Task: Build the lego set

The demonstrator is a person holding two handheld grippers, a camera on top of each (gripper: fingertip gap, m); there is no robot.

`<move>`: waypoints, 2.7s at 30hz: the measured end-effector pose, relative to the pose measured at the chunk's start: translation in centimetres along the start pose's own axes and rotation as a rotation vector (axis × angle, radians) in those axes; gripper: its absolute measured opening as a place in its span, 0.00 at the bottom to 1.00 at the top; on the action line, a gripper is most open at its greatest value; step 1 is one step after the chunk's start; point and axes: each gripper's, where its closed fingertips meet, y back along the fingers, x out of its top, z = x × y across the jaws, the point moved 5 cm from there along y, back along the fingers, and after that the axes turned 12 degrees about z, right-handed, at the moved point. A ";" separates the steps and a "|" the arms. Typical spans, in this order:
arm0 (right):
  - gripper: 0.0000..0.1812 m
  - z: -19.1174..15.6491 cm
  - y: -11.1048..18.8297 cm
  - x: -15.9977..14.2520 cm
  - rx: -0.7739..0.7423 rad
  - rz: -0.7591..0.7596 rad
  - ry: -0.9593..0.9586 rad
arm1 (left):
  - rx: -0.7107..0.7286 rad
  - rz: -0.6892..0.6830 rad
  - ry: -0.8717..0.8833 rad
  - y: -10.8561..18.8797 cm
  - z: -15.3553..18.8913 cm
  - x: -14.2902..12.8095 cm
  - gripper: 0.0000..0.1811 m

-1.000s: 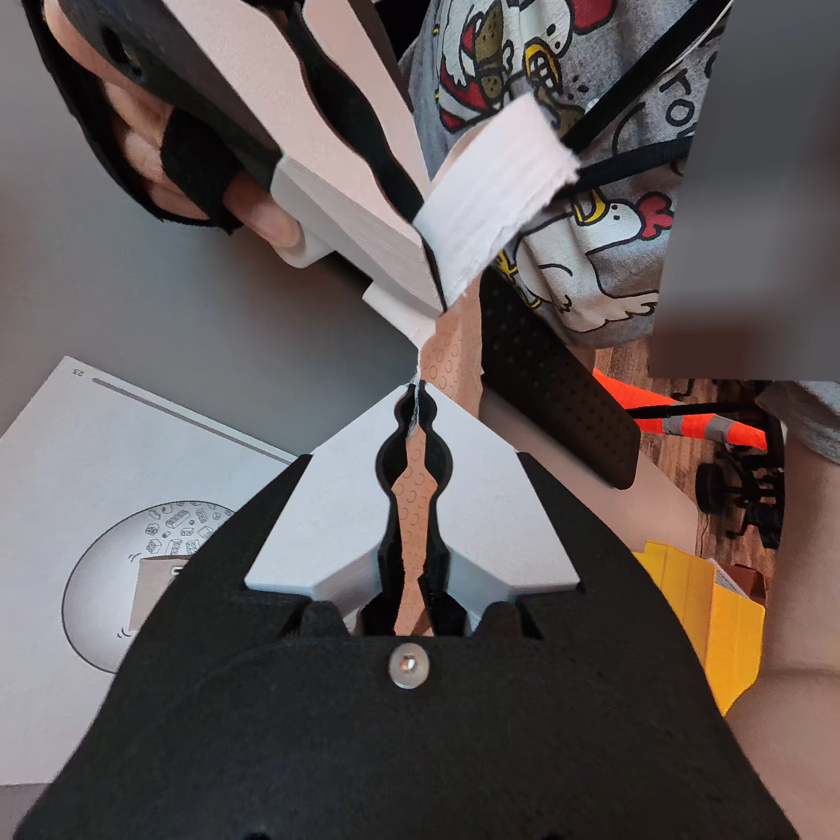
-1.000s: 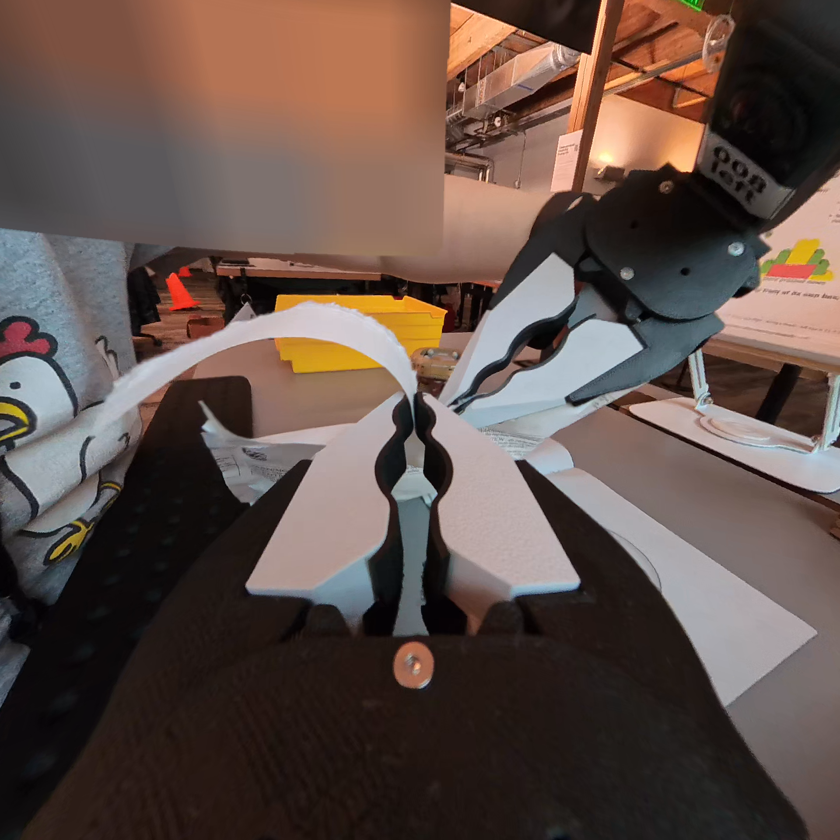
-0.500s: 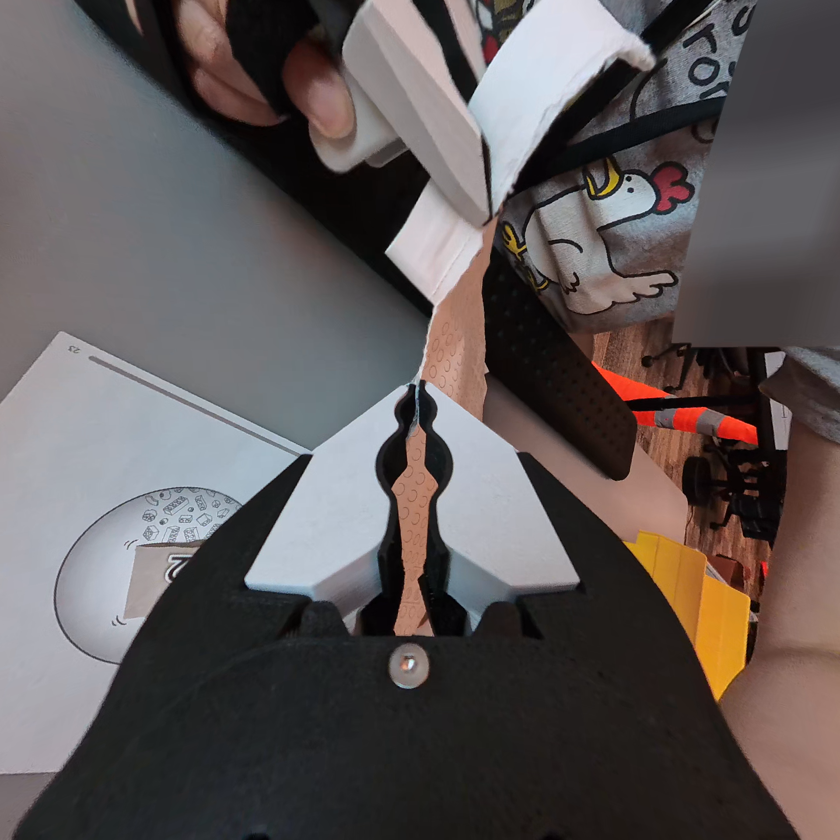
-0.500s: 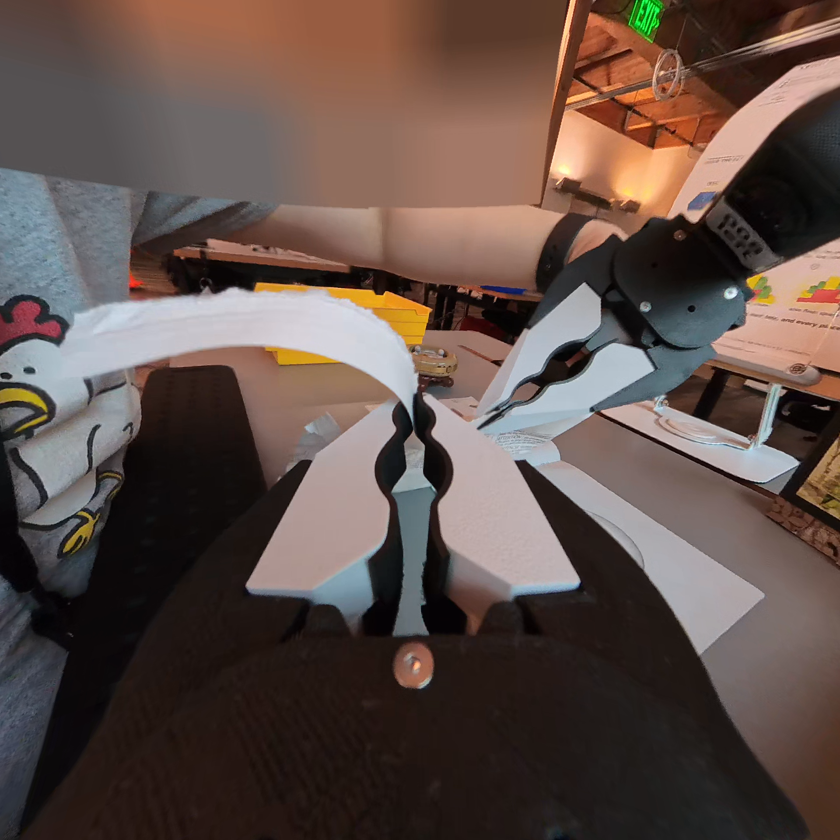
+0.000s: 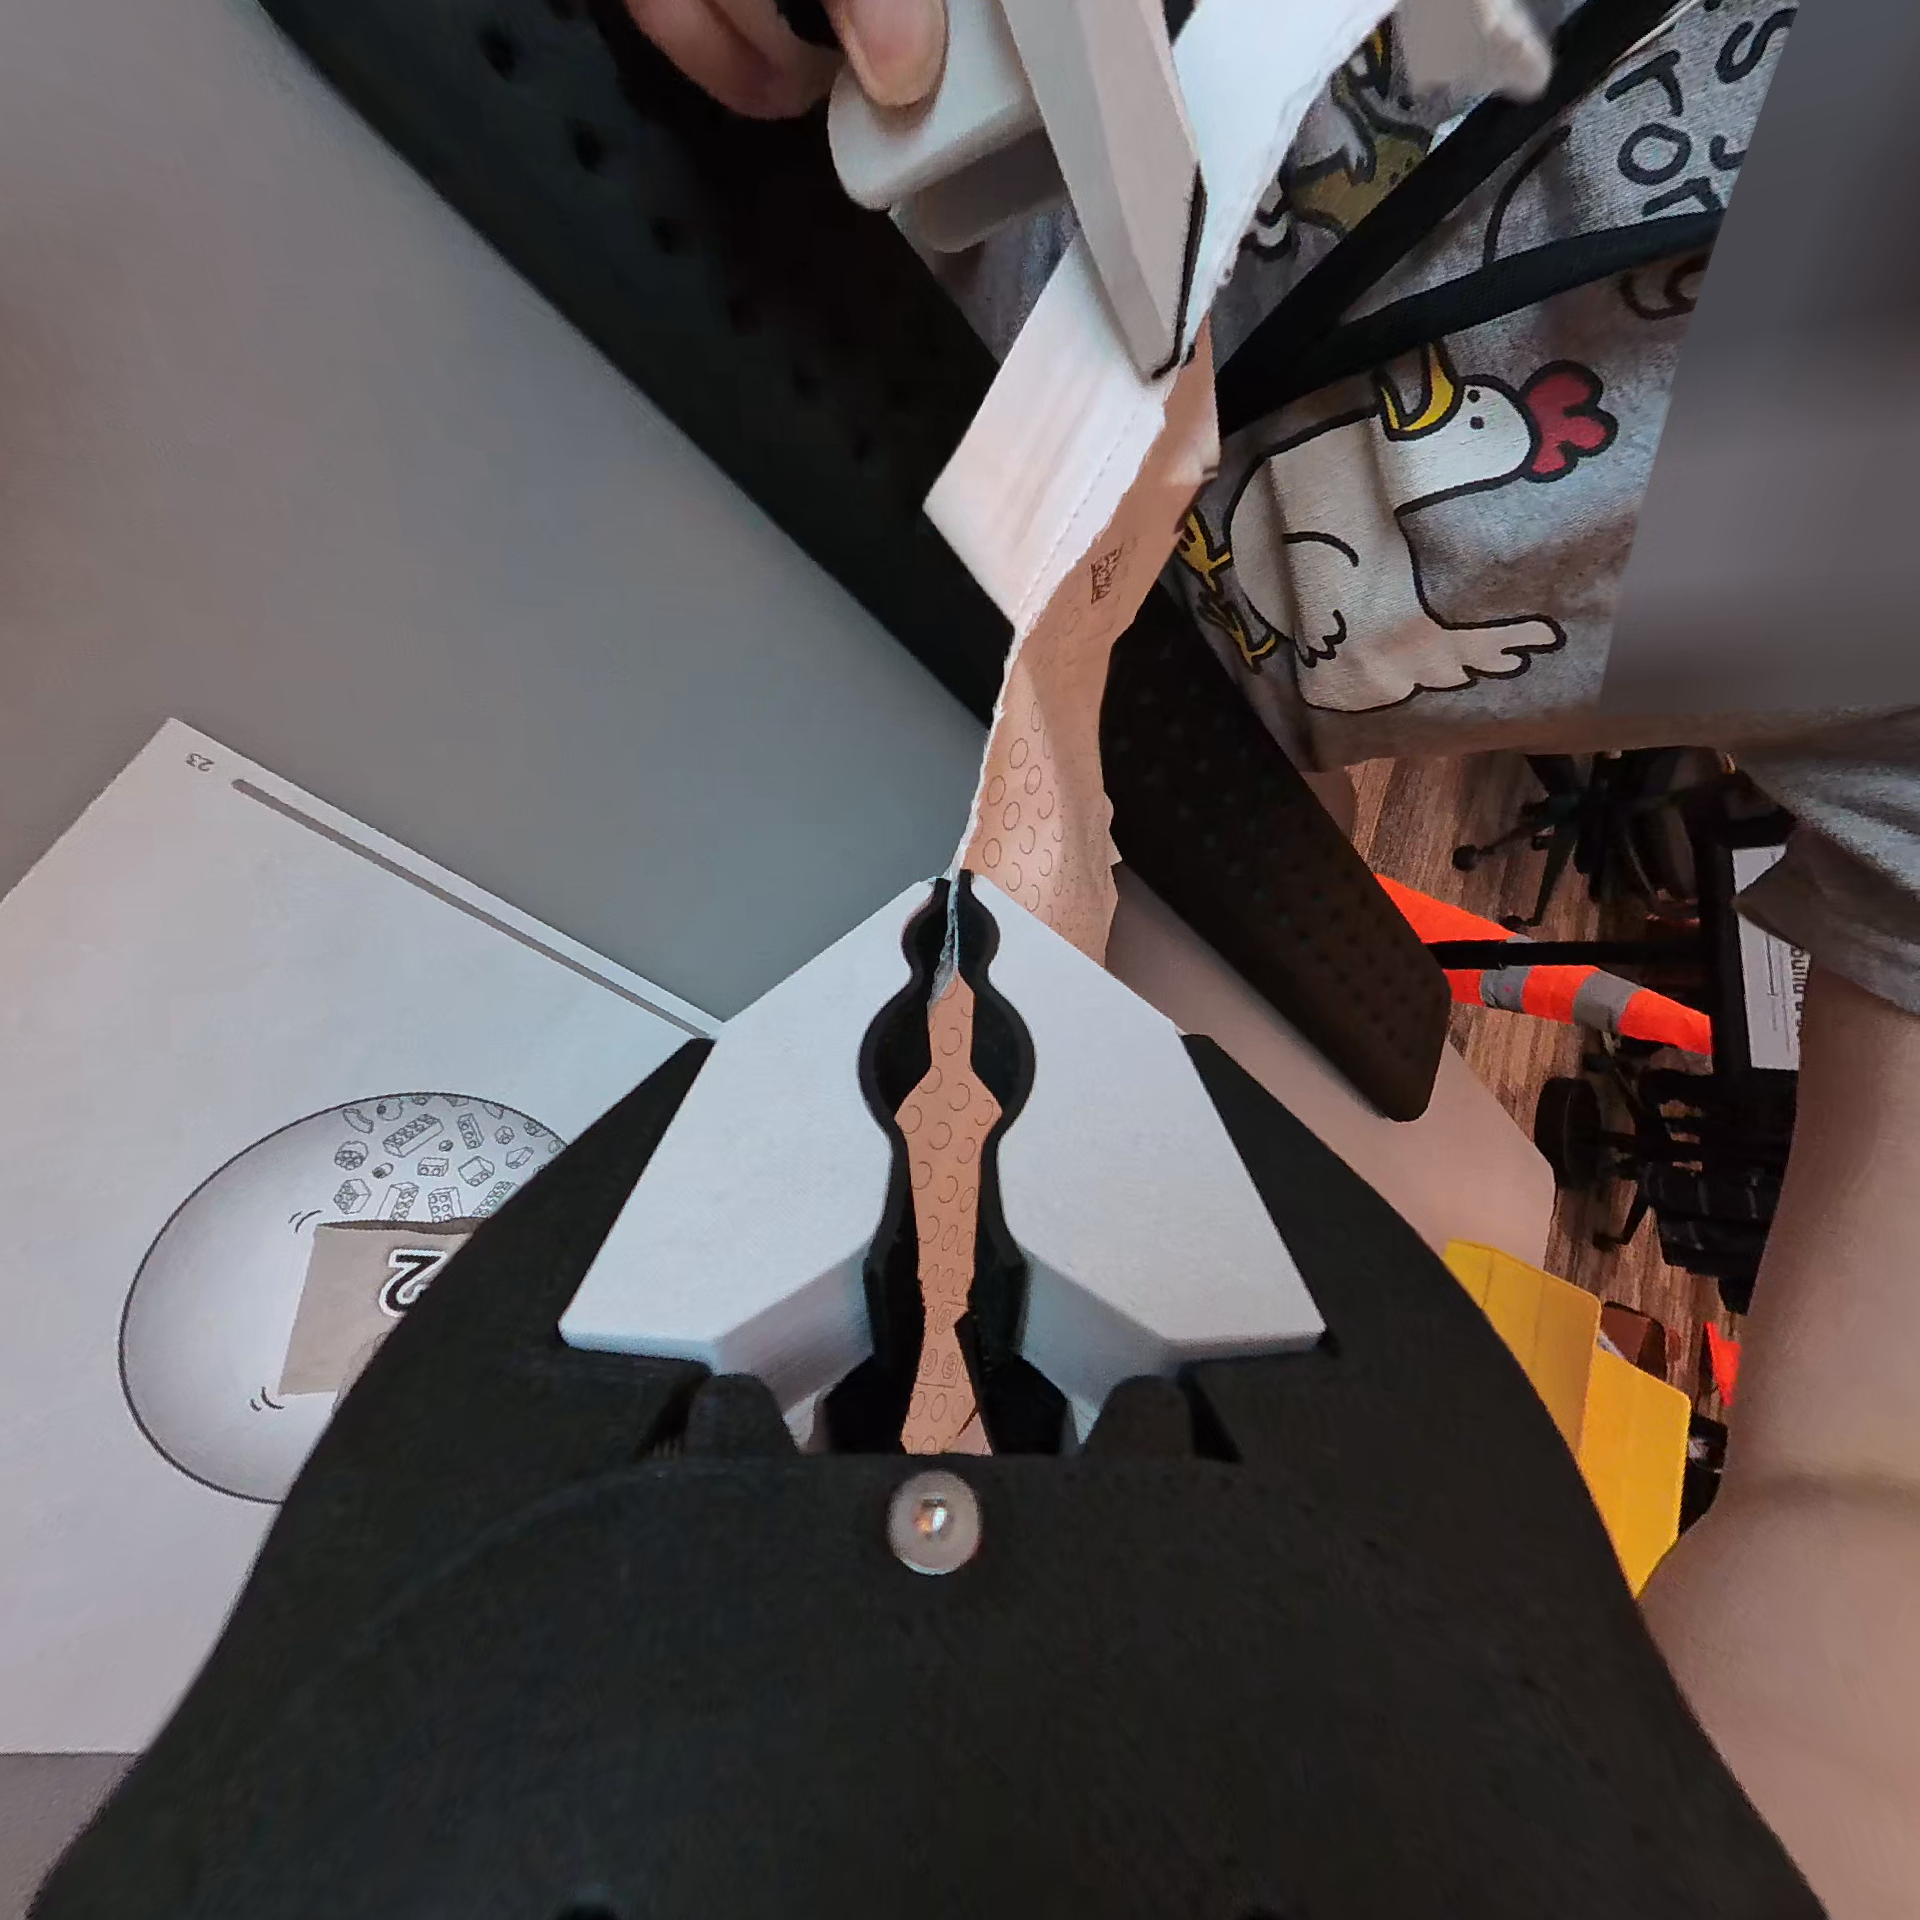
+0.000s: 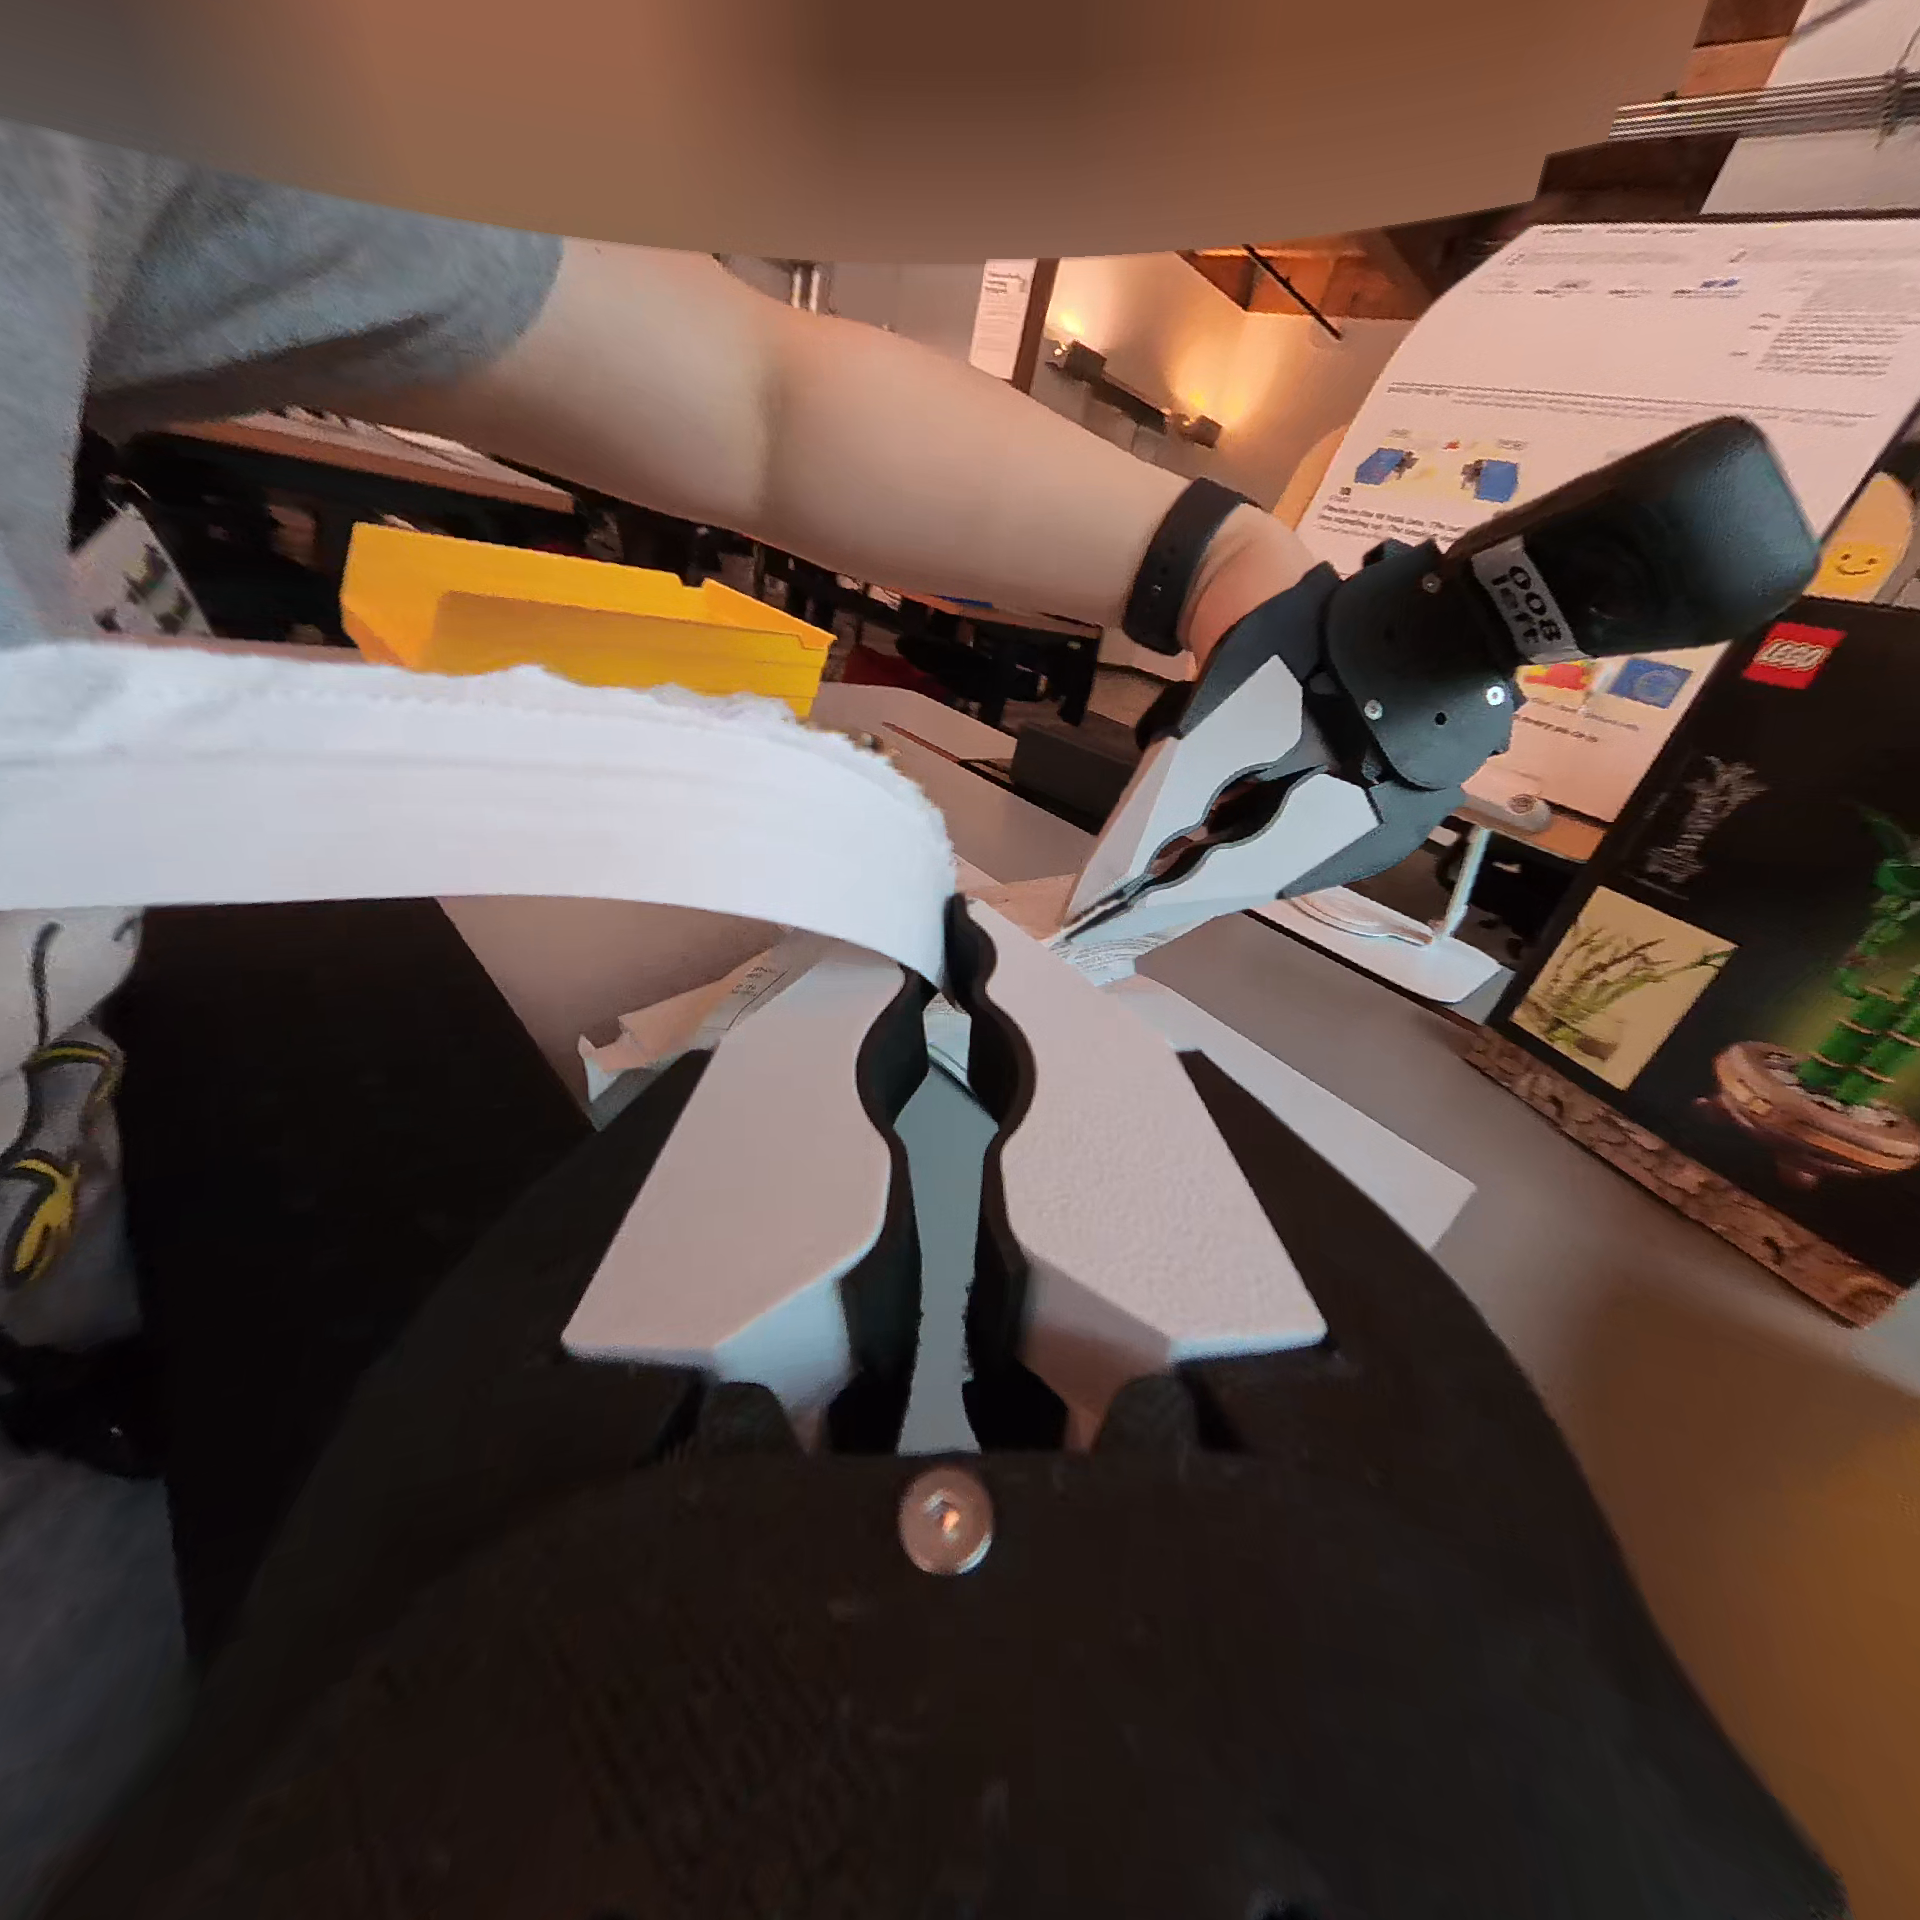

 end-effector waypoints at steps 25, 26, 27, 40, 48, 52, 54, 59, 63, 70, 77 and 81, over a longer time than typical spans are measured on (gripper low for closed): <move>0.00 3.8 -3.4 -3.8 0.272 -0.283 -0.467 | 0.035 -0.093 -0.003 -0.6 0.2 0.4 0.00; 0.00 3.6 -3.4 -3.5 0.254 -0.257 -0.374 | 0.024 -0.081 -0.002 -0.5 0.3 0.4 0.00; 0.00 3.4 -3.4 -3.1 0.239 -0.223 -0.292 | 0.009 -0.062 -0.005 -0.4 0.4 0.5 0.00; 0.00 1.4 -2.4 -0.9 0.142 0.053 -0.070 | -0.051 0.007 -0.039 -0.3 1.6 1.0 0.00; 0.00 0.8 -2.1 -0.6 0.128 -0.007 0.033 | -0.069 0.008 -0.020 -0.6 1.0 1.0 0.00; 0.00 1.3 -2.2 -1.0 0.103 -0.069 0.015 | -0.038 -0.028 -0.006 -0.6 0.5 0.9 0.00; 0.00 2.2 -2.1 -1.4 0.086 -0.092 -0.125 | -0.016 -0.050 -0.005 -0.7 0.3 0.9 0.00; 0.16 3.8 -2.0 -2.0 0.080 -0.207 -0.467 | 0.019 -0.127 0.014 -1.4 -0.2 0.5 0.00; 0.16 3.6 -1.9 -3.0 0.125 -0.331 -0.618 | 0.008 -0.139 0.014 -1.7 -0.2 0.5 0.00; 0.05 3.0 -1.8 -3.7 0.230 -0.354 -0.808 | 0.001 -0.151 0.016 -1.8 0.0 0.5 0.00; 0.00 3.2 -2.0 -4.3 0.238 -0.327 -0.881 | 0.001 -0.163 0.017 -1.7 0.0 0.4 0.00; 0.05 2.6 -2.4 -4.5 0.305 -0.381 -1.000 | -0.004 -0.168 0.013 -1.7 0.1 0.5 0.00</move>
